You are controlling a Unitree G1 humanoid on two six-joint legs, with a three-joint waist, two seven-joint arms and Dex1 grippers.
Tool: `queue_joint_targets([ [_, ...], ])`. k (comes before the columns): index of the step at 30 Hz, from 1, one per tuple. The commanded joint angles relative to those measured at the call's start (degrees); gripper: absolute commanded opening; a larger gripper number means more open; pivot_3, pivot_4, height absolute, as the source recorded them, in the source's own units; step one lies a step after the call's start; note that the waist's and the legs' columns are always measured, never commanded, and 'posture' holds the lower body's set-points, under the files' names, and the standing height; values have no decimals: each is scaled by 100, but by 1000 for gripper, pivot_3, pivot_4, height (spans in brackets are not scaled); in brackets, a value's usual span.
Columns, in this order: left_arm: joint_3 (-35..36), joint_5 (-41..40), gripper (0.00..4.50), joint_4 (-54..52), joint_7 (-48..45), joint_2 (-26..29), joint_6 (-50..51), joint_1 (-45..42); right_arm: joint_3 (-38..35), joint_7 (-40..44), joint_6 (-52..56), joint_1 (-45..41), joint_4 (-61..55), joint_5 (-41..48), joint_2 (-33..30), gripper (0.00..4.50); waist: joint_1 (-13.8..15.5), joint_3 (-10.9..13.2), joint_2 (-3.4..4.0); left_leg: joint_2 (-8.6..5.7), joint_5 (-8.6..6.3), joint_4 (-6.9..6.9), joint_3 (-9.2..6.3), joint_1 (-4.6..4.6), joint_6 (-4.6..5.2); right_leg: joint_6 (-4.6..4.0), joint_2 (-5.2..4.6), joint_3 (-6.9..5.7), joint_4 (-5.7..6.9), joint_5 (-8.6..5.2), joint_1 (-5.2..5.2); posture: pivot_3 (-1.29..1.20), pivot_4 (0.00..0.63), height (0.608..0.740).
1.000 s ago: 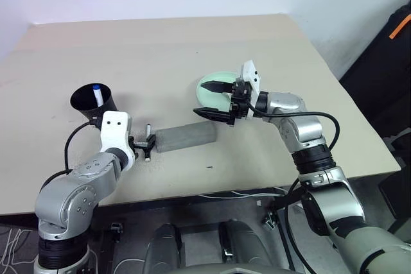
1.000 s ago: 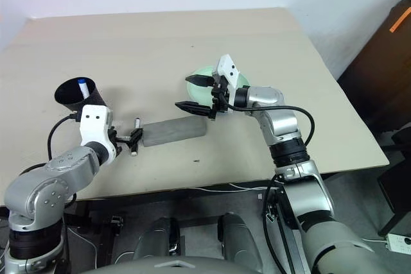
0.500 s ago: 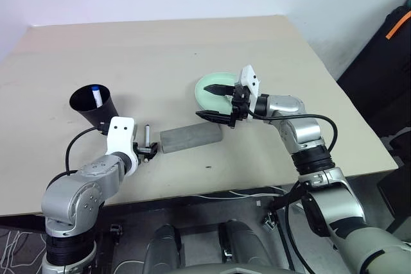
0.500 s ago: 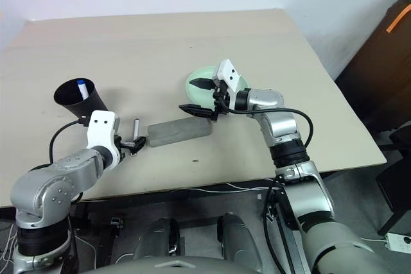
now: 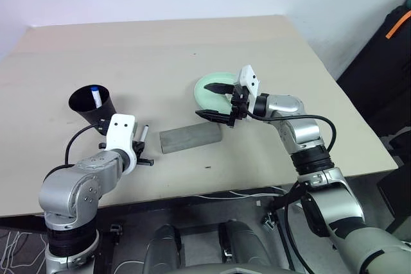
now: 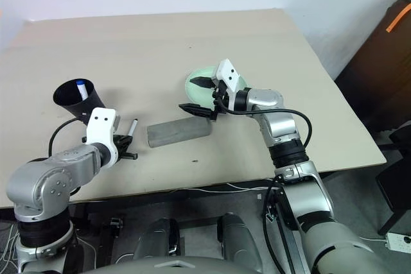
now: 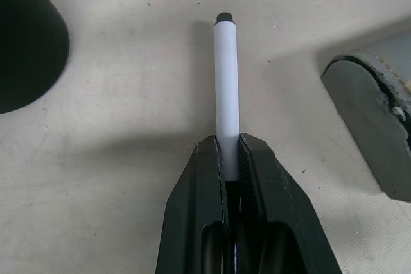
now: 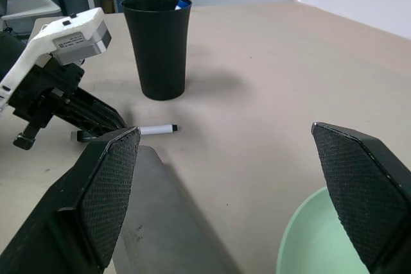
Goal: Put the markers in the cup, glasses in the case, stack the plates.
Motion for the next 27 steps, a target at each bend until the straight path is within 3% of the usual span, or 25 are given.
queue_joint_targets([
  [1,44,-25,11,-149,-473,258,-358,176,-72,-13,-109,-77,-63,52,23,4500,-6,0,0,0,0,-1,0,0,0,-3,0,0,-1,-2,0,0,150,726],
  [6,246,-237,11,-291,-1652,380,-2258,437,-117,24,-91,-37,-161,151,16,4500,8,2,1,2,0,-12,0,-5,-1,-7,-2,-1,-19,-3,-1,0,150,726],
  [9,828,-923,11,-199,-2812,69,-3762,440,-143,59,-35,-16,-250,249,26,4500,15,2,3,2,-1,-16,2,-13,-1,-19,-8,-6,-53,3,6,0,150,726],
  [13,1281,-961,11,64,-3248,-13,-5245,212,-119,43,-44,14,-287,286,58,4500,11,3,2,0,-5,-21,10,-14,5,-22,-13,-4,-84,7,18,0,150,726],
  [21,1667,174,11,1323,-2727,282,-7280,-175,-49,68,-86,49,-305,261,114,4500,16,3,3,4,-4,-22,7,-12,6,-7,2,-5,-83,15,19,0,150,726],
  [27,1808,128,11,2025,-2464,323,-7596,-238,-42,87,-92,60,-348,239,89,4500,18,3,3,5,-4,-21,9,-13,6,2,2,-6,-84,20,19,0,150,726],
])
